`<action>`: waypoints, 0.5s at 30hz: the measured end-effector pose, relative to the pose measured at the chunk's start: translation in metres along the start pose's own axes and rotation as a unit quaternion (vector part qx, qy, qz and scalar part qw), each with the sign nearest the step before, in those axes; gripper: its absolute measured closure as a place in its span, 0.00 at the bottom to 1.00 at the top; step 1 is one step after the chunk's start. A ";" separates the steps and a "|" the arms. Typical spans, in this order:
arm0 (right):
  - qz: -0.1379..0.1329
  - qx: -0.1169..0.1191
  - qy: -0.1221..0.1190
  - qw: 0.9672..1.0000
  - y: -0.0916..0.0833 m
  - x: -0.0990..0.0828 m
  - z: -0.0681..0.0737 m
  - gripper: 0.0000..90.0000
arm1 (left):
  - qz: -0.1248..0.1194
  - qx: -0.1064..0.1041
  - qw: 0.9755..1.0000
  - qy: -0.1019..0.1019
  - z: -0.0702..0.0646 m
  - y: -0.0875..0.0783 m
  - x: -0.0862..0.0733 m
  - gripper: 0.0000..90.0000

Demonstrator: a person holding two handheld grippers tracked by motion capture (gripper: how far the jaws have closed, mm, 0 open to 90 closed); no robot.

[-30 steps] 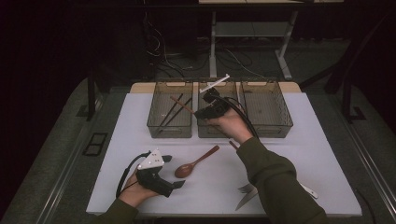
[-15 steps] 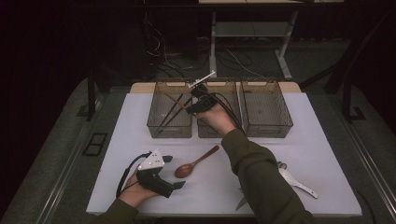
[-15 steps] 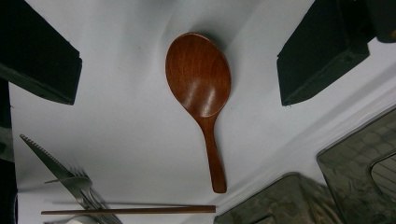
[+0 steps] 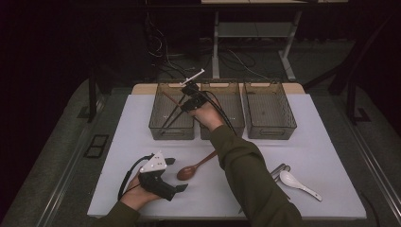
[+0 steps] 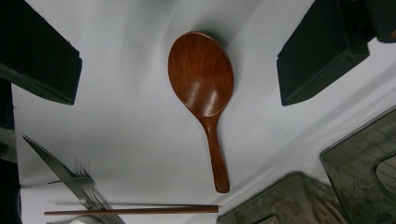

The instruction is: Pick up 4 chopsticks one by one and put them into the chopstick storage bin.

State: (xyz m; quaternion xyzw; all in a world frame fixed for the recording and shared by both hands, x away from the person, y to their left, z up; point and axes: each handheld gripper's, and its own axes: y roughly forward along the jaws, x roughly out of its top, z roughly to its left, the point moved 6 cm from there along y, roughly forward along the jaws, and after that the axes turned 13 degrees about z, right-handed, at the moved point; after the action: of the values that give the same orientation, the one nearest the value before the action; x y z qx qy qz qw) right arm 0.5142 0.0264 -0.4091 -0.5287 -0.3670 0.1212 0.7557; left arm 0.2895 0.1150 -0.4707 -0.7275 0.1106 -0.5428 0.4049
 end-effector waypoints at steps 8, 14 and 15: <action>0.021 -0.018 0.019 0.999 0.016 0.012 0.002 0.92 | -0.002 -0.003 1.000 0.001 0.000 0.000 0.000 0.00; 0.030 -0.015 0.024 0.999 0.024 0.017 0.007 0.92 | -0.008 -0.005 1.000 -0.001 -0.002 0.001 0.001 0.00; 0.030 -0.015 0.025 0.999 0.025 0.018 0.008 0.92 | -0.009 -0.005 1.000 -0.001 -0.002 0.000 0.002 0.00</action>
State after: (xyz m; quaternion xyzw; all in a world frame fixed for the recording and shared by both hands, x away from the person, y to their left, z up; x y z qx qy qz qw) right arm 0.5264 0.0525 -0.4220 -0.5536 -0.3334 0.1250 0.7528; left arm 0.2887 0.1128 -0.4697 -0.7310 0.1057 -0.5451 0.3966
